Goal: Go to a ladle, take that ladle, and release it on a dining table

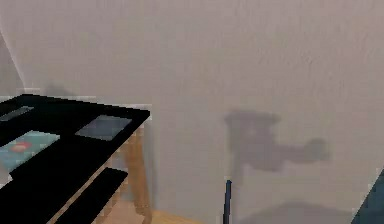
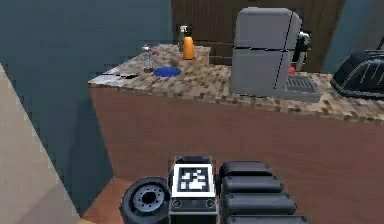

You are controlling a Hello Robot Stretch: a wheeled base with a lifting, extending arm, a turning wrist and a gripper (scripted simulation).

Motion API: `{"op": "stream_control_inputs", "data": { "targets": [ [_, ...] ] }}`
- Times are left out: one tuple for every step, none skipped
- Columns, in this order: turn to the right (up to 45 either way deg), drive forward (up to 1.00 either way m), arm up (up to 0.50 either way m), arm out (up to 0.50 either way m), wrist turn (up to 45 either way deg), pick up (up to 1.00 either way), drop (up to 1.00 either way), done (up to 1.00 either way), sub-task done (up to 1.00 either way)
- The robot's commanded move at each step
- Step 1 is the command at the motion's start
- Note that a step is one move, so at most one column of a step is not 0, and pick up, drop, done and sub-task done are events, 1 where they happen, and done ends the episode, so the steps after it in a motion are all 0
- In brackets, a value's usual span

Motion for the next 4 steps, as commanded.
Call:
{"op": "stream_control_inputs", "data": {
  "targets": [
    [-45.0, 0.00, 0.00, 0.00, 0.0, 0.00, 0.00, 0.00, 0.00],
    [-45.0, 0.00, 0.00, 0.00, 0.0, 0.00, 0.00, 0.00, 0.00],
    [-45.0, 0.00, 0.00, 0.00, 0.0, 0.00, 0.00, 0.00, 0.00],
    [-3.0, 0.00, 0.00, 0.00, 0.0, 0.00, 0.00, 0.00, 0.00]
  ]
}}
